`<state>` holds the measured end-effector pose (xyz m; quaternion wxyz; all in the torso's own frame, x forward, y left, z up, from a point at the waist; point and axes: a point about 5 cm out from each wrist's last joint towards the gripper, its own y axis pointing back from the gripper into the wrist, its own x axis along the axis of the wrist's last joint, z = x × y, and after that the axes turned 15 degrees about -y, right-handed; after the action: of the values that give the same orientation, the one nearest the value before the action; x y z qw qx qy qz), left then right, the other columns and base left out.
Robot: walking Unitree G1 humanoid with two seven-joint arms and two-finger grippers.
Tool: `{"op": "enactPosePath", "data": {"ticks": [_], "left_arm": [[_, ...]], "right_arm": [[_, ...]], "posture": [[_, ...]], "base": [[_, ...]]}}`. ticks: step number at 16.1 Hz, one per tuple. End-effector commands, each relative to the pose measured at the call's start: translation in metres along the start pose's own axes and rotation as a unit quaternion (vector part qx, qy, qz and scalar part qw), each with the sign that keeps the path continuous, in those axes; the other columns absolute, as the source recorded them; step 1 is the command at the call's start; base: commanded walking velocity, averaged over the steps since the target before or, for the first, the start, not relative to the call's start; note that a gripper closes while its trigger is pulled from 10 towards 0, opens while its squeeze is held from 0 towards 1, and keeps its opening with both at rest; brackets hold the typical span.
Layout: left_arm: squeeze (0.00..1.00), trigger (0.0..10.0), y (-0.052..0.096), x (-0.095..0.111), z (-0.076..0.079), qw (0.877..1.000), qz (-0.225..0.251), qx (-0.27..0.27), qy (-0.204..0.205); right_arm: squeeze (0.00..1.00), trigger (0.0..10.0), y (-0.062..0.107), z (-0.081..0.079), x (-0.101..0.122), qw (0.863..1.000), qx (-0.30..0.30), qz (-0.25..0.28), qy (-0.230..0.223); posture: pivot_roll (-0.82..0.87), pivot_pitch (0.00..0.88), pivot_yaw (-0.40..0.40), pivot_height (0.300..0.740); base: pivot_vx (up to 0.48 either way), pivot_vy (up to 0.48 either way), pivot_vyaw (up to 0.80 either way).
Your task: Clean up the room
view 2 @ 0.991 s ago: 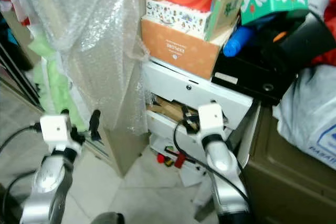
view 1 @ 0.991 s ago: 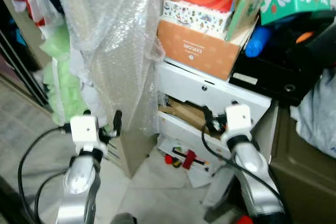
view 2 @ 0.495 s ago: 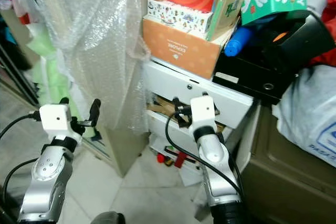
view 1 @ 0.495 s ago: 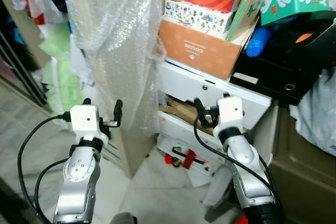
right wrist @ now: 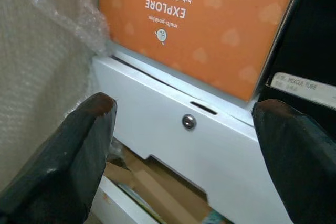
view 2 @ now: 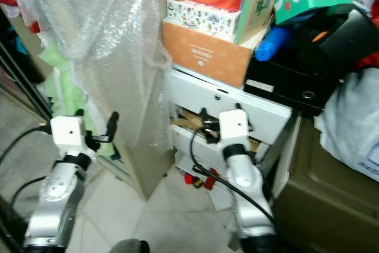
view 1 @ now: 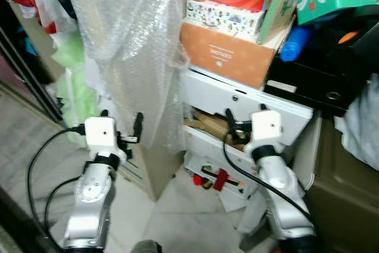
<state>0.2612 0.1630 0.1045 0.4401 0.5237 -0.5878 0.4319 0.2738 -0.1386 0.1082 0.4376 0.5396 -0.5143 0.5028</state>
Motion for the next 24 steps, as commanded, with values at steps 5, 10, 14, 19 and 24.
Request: {"op": "enactPosePath", "data": {"ticks": [5,10,14,19,24], "left_arm": [[0.0,10.0,0.005,-0.002,-0.004,1.0,-0.007,0.0,0.004],[0.0,10.0,0.016,0.003,0.0,0.999,0.008,-0.026,-0.028],[0.0,10.0,0.023,-0.003,-0.004,0.999,-0.01,-0.021,-0.026],[0.0,10.0,0.023,-0.004,-0.005,0.999,-0.019,-0.016,-0.036],[0.0,10.0,0.022,-0.006,-0.009,0.999,-0.027,-0.002,-0.032]], "right_arm": [[0.0,10.0,0.01,0.014,0.012,0.999,-0.032,0.018,0.002],[0.0,10.0,0.024,0.025,0.016,0.998,-0.054,0.021,0.018],[0.0,10.0,0.032,0.031,0.015,0.997,-0.077,0.013,-0.003],[0.0,10.0,0.024,0.02,0.013,0.999,-0.053,0.004,-0.006],[0.0,10.0,0.02,0.013,0.013,1.0,-0.026,0.003,-0.003]], "posture": [[0.01,0.0,0.013,0.74],[0.0,0.0,0.009,0.74],[-0.01,0.0,0.03,0.74],[0.0,0.0,0.018,0.74],[0.0,0.0,0.009,0.74]], "base": [[0.0,0.0,0.8],[0.0,0.0,0.8],[0.0,0.0,0.79],[0.0,0.0,0.78],[0.0,0.0,0.78]]}}
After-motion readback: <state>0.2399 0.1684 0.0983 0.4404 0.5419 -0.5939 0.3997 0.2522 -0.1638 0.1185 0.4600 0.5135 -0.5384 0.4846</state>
